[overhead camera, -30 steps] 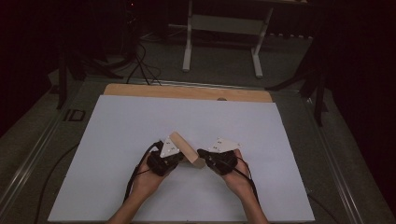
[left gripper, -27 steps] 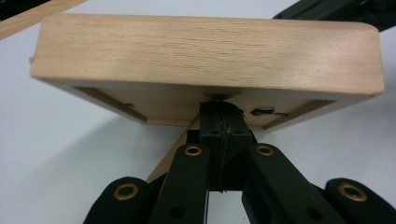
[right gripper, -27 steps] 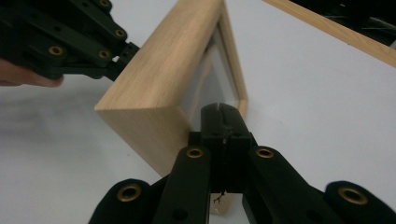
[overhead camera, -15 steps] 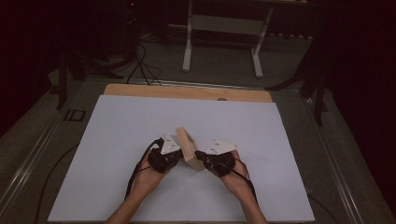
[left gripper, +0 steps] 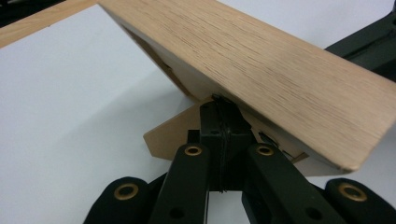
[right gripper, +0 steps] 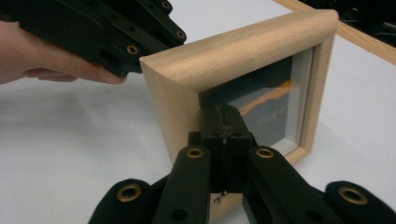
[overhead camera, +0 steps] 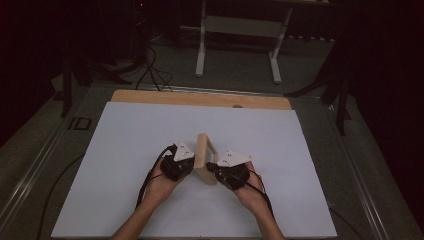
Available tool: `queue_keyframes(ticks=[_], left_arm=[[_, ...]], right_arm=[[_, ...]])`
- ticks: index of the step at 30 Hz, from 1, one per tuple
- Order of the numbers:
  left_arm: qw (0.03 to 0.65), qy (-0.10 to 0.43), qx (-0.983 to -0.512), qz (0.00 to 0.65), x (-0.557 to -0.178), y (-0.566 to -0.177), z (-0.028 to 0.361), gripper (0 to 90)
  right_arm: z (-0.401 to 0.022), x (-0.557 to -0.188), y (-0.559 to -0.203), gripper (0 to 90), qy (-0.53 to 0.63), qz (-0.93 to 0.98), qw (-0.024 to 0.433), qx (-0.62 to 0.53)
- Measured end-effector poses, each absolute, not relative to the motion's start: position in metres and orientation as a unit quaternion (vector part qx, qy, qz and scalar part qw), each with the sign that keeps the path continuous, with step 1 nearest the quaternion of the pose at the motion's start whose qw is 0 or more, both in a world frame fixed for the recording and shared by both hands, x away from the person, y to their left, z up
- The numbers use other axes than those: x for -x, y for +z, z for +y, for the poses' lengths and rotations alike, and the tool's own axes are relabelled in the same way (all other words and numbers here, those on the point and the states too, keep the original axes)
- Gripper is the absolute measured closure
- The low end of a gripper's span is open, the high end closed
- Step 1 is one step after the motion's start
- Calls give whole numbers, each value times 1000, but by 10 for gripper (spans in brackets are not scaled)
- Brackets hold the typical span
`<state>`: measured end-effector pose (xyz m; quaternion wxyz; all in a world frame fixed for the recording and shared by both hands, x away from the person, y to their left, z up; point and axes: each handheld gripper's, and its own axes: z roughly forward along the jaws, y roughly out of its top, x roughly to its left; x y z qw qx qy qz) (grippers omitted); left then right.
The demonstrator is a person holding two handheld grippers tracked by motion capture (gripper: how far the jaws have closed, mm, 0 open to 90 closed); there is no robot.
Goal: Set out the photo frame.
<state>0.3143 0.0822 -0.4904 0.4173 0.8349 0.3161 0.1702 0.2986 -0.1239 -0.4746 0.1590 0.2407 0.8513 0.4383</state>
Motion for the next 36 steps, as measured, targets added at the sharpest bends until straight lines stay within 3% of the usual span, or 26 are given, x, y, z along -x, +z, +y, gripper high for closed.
queue_keyframes(ticks=[8, 28, 36], left_arm=[[419, 169, -836, 313, -315, -491, 84, 892], [434, 180, -811, 348, -305, -482, 110, 781], [446, 177, -799, 362, -301, -476, 118, 698]], right_arm=[[-123, -299, -475, 895, 436, 852, 161, -239], [-136, -299, -475, 794, 429, 851, 168, -250], [-146, -299, -478, 745, 428, 849, 169, -260]])
